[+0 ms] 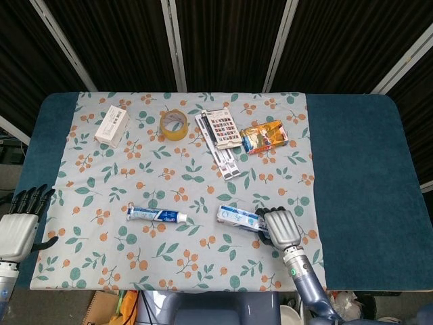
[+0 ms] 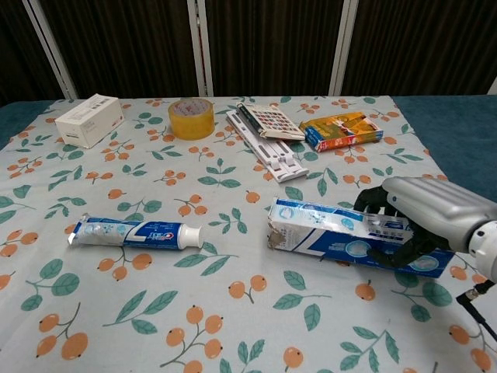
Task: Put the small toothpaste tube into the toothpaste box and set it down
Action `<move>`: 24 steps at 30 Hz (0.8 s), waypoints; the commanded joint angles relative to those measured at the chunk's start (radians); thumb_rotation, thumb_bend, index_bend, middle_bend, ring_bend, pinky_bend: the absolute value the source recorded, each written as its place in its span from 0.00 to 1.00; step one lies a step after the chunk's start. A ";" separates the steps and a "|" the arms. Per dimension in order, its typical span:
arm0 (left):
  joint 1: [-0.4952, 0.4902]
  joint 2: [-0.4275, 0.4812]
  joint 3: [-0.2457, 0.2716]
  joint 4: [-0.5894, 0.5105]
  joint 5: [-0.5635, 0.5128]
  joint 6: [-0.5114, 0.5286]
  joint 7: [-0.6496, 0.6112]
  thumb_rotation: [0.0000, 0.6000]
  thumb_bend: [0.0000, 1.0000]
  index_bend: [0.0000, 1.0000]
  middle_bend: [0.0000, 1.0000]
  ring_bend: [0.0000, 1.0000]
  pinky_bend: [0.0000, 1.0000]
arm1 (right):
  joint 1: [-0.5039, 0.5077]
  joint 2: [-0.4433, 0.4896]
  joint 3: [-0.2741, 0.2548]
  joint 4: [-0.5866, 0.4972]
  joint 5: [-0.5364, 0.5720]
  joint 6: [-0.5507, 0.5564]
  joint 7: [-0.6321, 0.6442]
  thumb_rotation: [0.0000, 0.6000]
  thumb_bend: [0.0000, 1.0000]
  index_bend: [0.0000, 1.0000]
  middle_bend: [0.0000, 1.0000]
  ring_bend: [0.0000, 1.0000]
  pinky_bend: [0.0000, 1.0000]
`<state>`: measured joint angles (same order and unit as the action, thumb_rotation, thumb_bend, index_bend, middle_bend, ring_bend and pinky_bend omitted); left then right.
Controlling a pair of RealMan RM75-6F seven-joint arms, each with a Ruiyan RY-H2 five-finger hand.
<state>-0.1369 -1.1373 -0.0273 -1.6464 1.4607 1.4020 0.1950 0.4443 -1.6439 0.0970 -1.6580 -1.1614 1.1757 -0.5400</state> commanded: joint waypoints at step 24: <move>-0.165 -0.074 -0.079 -0.061 -0.092 -0.179 0.251 1.00 0.08 0.28 0.30 0.28 0.40 | -0.110 0.346 -0.065 -0.263 -0.268 0.137 0.335 1.00 0.36 0.51 0.58 0.51 0.43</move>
<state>-0.2528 -1.1815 -0.0876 -1.6993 1.3884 1.2773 0.3908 0.3391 -1.3088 0.0294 -1.9139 -1.4222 1.3046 -0.2178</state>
